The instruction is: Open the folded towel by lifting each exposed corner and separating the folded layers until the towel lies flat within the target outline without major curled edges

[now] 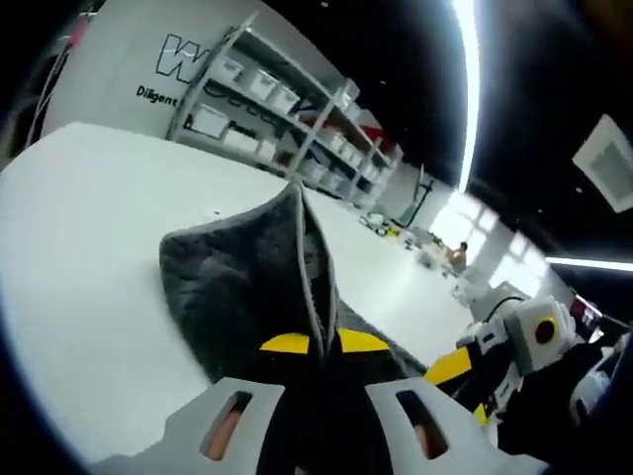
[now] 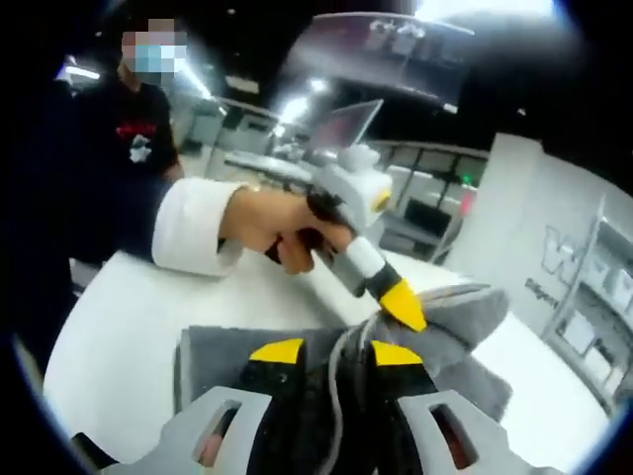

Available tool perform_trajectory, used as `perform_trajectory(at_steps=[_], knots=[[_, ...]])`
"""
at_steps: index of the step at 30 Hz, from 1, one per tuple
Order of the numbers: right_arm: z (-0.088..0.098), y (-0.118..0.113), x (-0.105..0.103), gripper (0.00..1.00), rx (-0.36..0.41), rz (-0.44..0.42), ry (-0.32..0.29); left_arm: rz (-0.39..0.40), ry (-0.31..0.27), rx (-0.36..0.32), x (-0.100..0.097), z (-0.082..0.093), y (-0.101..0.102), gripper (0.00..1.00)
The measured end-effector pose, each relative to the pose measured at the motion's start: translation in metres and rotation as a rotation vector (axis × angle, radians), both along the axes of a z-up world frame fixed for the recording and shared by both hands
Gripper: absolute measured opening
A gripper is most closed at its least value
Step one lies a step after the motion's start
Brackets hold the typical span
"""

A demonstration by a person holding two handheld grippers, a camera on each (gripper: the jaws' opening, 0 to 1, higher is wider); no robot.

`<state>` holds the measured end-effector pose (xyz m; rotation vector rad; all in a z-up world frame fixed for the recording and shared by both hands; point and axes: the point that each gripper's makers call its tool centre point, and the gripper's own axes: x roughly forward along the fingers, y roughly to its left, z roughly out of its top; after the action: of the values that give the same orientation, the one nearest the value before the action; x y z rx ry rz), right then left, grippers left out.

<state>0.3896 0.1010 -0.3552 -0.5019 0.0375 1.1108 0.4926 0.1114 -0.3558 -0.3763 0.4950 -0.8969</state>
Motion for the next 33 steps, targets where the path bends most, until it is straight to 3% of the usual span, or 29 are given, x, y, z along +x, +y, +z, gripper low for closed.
perform_trajectory(at_steps=[4, 8, 9, 11, 13, 16, 17, 21, 25, 29, 33], knots=[[0.012, -0.007, -0.002, 0.24, 0.046, -0.005, -0.020, 0.008, -0.018, -0.012, 0.000, 0.005, 0.003, 0.06], [0.012, -0.018, -0.009, 0.31, 0.043, -0.077, -0.062, 0.017, -0.018, -0.060, 0.008, 0.013, 0.014, 0.06], [0.024, -0.024, 0.040, 0.31, 0.063, -0.105, -0.054, 0.021, -0.022, -0.073, 0.010, 0.016, 0.017, 0.06], [0.028, -0.029, 0.054, 0.33, 0.080, -0.135, -0.022, 0.027, -0.025, -0.084, 0.012, 0.018, 0.021, 0.06], [0.033, -0.031, 0.060, 0.33, 0.110, -0.167, 0.003, 0.031, -0.026, -0.093, 0.011, 0.019, 0.009, 0.06], [0.035, -0.031, 0.062, 0.21, 0.120, -0.191, -0.033, 0.036, -0.027, -0.109, 0.010, 0.021, 0.010, 0.06], [0.034, -0.029, 0.062, 0.12, 0.112, -0.189, -0.049, 0.035, -0.031, -0.108, 0.009, 0.021, 0.011, 0.06], [0.044, -0.019, 0.071, 0.02, 0.127, -0.168, -0.062, 0.044, -0.055, -0.077, 0.007, 0.021, 0.011, 0.06], [0.049, -0.005, 0.085, 0.01, 0.099, -0.141, -0.085, 0.055, -0.076, -0.055, 0.009, 0.022, 0.018, 0.06], [0.056, 0.018, 0.098, 0.00, 0.103, -0.099, -0.056, 0.085, -0.101, -0.018, 0.015, 0.026, 0.030, 0.06], [0.064, 0.040, 0.118, 0.00, 0.073, -0.070, -0.099, 0.103, -0.122, 0.003, 0.025, 0.031, 0.046, 0.06]])
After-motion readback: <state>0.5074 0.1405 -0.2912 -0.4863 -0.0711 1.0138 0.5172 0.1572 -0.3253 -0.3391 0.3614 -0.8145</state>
